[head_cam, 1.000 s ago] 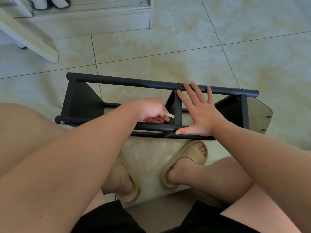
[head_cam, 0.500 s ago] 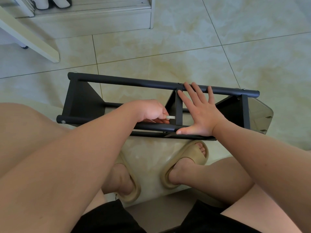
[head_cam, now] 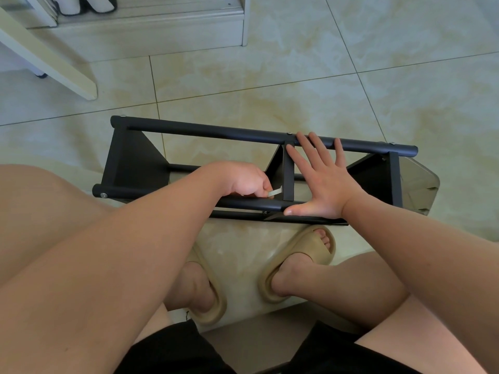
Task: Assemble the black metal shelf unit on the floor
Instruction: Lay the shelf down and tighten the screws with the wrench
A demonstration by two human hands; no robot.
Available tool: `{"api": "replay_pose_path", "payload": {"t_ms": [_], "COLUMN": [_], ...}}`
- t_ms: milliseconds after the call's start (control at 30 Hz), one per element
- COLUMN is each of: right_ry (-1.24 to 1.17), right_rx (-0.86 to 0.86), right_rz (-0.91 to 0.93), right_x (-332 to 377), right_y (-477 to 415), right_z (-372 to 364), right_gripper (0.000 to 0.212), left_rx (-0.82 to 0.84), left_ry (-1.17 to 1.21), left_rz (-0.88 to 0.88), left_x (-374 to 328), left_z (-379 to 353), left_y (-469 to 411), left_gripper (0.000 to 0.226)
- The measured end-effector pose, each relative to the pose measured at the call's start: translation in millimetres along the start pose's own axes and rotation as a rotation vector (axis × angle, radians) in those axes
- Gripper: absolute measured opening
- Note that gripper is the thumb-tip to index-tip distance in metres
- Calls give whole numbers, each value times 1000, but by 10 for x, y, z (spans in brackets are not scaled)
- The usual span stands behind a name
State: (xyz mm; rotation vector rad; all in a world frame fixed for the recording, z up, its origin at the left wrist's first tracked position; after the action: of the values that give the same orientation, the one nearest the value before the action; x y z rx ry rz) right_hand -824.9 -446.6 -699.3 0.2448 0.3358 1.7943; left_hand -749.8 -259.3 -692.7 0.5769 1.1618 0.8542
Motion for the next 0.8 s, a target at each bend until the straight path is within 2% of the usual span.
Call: {"api": "replay_pose_path", "payload": {"t_ms": [200,367,433,533,600,667,800], "right_ry": [1,-5,-8,-7,-7,-6,-9], "right_rx": [1,-4,-4,0,3,7,5], "right_rz": [0,3,4,4,2,0,2], "right_x": [-1,1,-1,-2,-5,-6,1], "right_y": [-1,0,1,3,3,1,0], "right_z": [-4,-4,-3,-3,-1,2,9], "right_gripper": [130,130,131,131,131,132,132], "left_rx": [-123,-208,-221,-189,-182,-197,-271], "left_ry": [55,24,189,616,817,896,856], "left_rz": [-15,-46,-30,41,98,126,145], "left_x": [21,-27,-10,12,-6,-32,-86], "left_z": [124,150,112,5,-55,-90,-97], "left_y": [-30,-29,-57,-128,-163,-187,-200], "left_gripper": [12,20,23,10,5,4,9]}}
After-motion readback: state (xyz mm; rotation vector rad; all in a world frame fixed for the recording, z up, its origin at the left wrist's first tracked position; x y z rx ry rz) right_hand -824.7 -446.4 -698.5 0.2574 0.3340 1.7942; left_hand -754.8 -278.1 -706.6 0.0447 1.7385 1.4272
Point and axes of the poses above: each hand's wrist, its own y-axis away from the middle knuckle, its own z-axis out of the back of the hand, x = y × z, the point moved 2 cm from there along -y, towards the middle knuckle, and after that the axes turned 4 degrees about x, right-handed, at the moved point
